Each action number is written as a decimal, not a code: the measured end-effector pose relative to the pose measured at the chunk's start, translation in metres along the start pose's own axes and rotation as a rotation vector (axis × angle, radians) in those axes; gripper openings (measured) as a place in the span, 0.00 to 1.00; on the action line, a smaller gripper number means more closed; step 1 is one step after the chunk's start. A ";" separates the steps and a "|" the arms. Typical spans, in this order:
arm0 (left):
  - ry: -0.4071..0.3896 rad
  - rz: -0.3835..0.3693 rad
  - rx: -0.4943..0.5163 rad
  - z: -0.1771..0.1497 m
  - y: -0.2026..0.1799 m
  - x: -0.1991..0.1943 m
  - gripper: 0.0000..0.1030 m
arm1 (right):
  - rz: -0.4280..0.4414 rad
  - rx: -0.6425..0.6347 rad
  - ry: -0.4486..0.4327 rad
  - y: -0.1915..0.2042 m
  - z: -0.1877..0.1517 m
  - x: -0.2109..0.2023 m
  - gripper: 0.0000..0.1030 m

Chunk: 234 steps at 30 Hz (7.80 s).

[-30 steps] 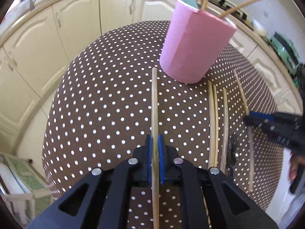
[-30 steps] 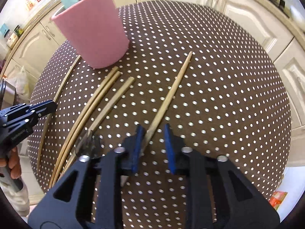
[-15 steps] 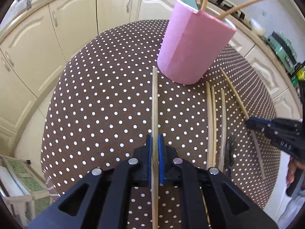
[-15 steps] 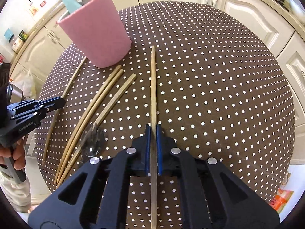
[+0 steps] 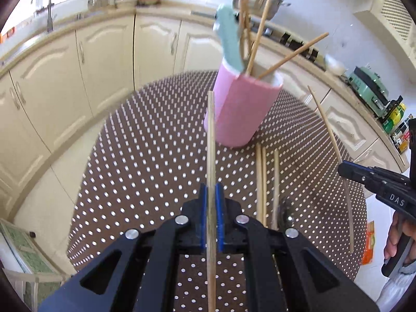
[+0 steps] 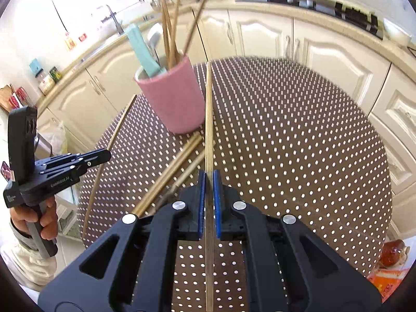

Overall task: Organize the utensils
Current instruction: 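Lift the chopsticks with both tools up over the pink cup, then lower the chopsticks into the cup and open the left tool, then the right, then move both open tools back down toward the remaining chopsticks and spoon, then grasp a chopstick with the left tool while the right tool grips the metal spoon handle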

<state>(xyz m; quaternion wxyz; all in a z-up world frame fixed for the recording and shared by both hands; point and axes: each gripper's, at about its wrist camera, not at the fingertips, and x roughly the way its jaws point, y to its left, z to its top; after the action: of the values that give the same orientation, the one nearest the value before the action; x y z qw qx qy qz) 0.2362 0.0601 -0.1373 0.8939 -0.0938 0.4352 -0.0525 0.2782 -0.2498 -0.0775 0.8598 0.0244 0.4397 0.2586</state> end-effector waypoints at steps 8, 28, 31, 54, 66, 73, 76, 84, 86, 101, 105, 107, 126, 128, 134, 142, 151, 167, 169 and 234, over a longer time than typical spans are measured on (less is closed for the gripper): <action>-0.161 -0.010 0.029 0.013 -0.018 -0.046 0.06 | 0.041 -0.010 -0.125 0.007 0.002 -0.034 0.06; -0.494 -0.181 0.074 0.060 -0.063 -0.083 0.06 | 0.095 0.010 -0.412 0.040 0.052 -0.058 0.06; -0.534 -0.210 0.076 0.065 -0.068 -0.082 0.06 | 0.102 0.011 -0.443 0.042 0.057 -0.057 0.06; -0.700 -0.215 0.012 0.127 -0.053 -0.051 0.06 | 0.064 -0.020 -0.596 0.048 0.105 -0.041 0.06; -0.869 -0.198 0.034 0.145 -0.047 -0.027 0.06 | 0.045 -0.098 -0.700 0.072 0.127 -0.003 0.06; -0.854 -0.174 0.037 0.150 -0.038 0.004 0.06 | 0.063 -0.078 -0.725 0.066 0.132 0.023 0.06; -0.835 -0.170 0.050 0.147 -0.036 0.013 0.06 | 0.071 -0.070 -0.730 0.063 0.134 0.032 0.06; -0.776 -0.164 0.093 0.118 -0.032 0.020 0.06 | 0.081 -0.064 -0.712 0.059 0.128 0.049 0.07; -0.778 -0.152 0.092 0.109 -0.031 0.018 0.06 | 0.092 -0.063 -0.697 0.060 0.125 0.050 0.07; -0.674 -0.100 0.038 0.078 -0.014 -0.013 0.52 | 0.026 -0.121 -0.630 0.061 0.078 0.034 0.07; -0.640 -0.049 0.017 0.073 -0.007 -0.019 0.57 | -0.008 -0.140 -0.588 0.063 0.070 0.039 0.07; -0.628 -0.009 0.025 0.074 -0.007 -0.021 0.57 | -0.011 -0.137 -0.578 0.063 0.067 0.041 0.07; -0.630 0.013 0.041 0.056 -0.006 -0.063 0.62 | -0.075 -0.141 -0.552 0.082 0.044 0.034 0.08; -0.629 0.013 0.039 0.054 -0.007 -0.067 0.62 | -0.087 -0.134 -0.554 0.082 0.043 0.029 0.19; -0.630 0.018 0.056 0.048 -0.016 -0.078 0.66 | -0.077 -0.108 -0.604 0.082 0.036 0.008 0.52; -0.638 0.007 0.073 0.035 -0.028 -0.099 0.71 | -0.083 -0.101 -0.650 0.084 0.026 -0.025 0.65; -0.571 -0.013 0.109 0.020 -0.041 -0.104 0.73 | -0.124 -0.104 -0.638 0.083 0.000 -0.046 0.71; -0.037 0.061 0.254 -0.019 -0.042 -0.007 0.73 | -0.152 0.034 -0.363 0.039 -0.065 0.000 0.72; 0.014 0.051 0.251 -0.024 -0.040 0.003 0.73 | -0.149 0.053 -0.339 0.034 -0.072 0.006 0.72; 0.394 0.022 0.183 0.008 -0.047 0.083 0.18 | -0.137 -0.169 0.369 0.050 -0.042 0.084 0.13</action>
<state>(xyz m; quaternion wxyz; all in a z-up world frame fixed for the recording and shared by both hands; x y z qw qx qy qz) 0.2926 0.0010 -0.1860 0.7969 0.0048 0.5958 -0.0993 0.2654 -0.1746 -0.1521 0.7792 -0.1254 0.5670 0.2358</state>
